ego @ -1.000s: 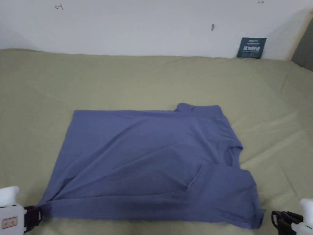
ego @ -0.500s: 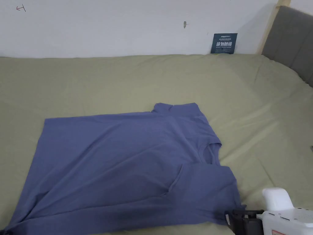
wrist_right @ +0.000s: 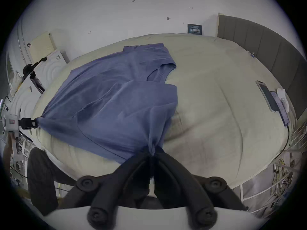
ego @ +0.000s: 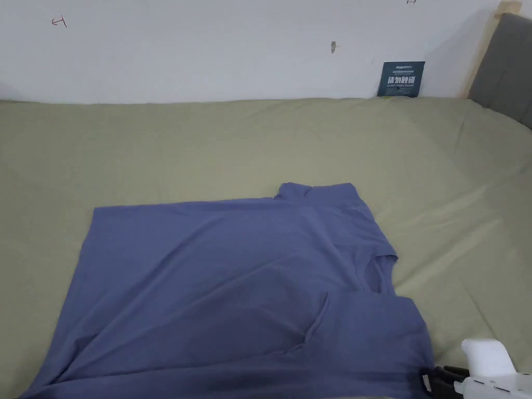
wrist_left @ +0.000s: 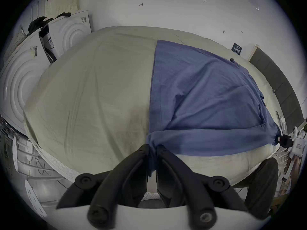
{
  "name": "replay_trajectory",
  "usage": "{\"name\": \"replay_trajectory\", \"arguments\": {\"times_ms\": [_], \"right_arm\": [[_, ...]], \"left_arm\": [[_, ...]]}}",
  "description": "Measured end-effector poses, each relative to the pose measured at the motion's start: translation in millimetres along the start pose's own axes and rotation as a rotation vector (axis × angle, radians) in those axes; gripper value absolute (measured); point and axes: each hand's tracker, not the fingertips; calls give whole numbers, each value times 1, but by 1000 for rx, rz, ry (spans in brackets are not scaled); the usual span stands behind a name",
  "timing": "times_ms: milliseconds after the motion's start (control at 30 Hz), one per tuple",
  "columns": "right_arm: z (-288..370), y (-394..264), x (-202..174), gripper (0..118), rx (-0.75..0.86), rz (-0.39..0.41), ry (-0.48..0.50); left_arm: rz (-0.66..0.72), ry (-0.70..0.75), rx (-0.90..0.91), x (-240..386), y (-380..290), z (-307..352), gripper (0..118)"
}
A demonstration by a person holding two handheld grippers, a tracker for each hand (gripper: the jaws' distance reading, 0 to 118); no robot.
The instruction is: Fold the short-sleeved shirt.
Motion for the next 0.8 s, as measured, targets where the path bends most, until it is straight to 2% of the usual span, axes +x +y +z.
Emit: {"name": "replay_trajectory", "arguments": {"times_ms": [67,167,367,500,800], "right_arm": [[6,3,-2,4,4,35,-6],[15,13,-6,4,35,43,-10],[27,63,-15,4,98,89,-4],[13,105,-16,4,110,128,-15],[-57,185,-7,4,49,130,-23]], "left_arm": [[-7,-2,-1,-1,2,1,8],[-25,-7,1,-2,8,5,8],[-78,-20,54,2,43,15,7],[-81,-29,79,4,77,9,7],[-63,-57,59,11,155,-43,7]]}}
